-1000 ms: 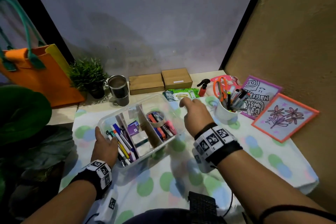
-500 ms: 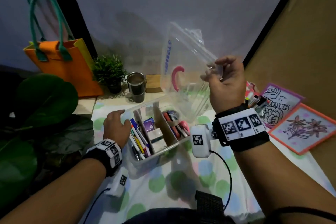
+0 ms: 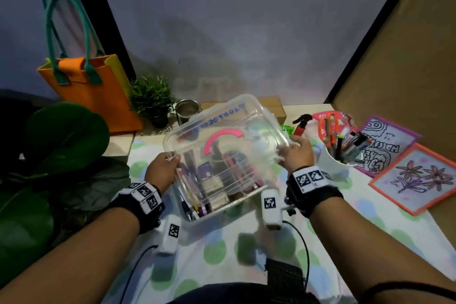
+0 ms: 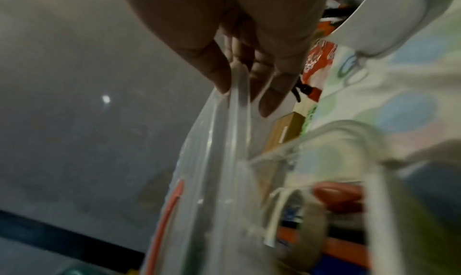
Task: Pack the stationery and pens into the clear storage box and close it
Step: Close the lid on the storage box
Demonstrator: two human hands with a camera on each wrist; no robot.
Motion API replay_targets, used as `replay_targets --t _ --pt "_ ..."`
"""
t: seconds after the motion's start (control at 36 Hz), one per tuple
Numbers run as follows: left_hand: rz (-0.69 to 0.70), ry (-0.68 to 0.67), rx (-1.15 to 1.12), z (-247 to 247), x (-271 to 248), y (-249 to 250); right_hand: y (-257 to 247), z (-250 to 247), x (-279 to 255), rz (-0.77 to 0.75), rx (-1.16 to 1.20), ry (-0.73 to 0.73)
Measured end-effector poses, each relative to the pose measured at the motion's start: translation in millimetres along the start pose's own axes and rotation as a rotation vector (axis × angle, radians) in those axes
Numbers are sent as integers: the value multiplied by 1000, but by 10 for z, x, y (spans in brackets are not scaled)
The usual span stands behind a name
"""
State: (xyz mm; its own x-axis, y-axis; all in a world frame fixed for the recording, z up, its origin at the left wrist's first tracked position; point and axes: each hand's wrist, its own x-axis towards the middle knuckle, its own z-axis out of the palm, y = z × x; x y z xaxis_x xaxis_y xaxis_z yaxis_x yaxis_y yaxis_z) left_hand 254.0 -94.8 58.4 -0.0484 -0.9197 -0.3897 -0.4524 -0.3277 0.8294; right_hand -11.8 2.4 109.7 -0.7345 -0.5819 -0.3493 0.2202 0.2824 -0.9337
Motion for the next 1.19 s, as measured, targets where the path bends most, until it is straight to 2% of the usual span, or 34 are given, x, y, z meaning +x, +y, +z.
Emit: replay_targets --t 0.08,0.14,0.25,0.42,0.64,0.81,1.19 --pt "4 30 110 -82 5 -116 228 11 35 51 -280 -54" --pt "8 62 148 -119 -29 -145 363 42 41 33 -442 -66" --pt "44 121 234 -122 -115 -149 456 52 16 2 -658 -23" --pt "7 148 283 -71 -167 -163 479 28 69 -12 -745 9" --pt "70 144 353 -130 -175 -172 513 -20 105 -22 -818 -47" --pt "38 127 314 -101 -201 -185 491 -36 127 -21 -855 -69" --pt "-46 137 377 -75 -207 -96 471 -69 108 -29 -912 -120"
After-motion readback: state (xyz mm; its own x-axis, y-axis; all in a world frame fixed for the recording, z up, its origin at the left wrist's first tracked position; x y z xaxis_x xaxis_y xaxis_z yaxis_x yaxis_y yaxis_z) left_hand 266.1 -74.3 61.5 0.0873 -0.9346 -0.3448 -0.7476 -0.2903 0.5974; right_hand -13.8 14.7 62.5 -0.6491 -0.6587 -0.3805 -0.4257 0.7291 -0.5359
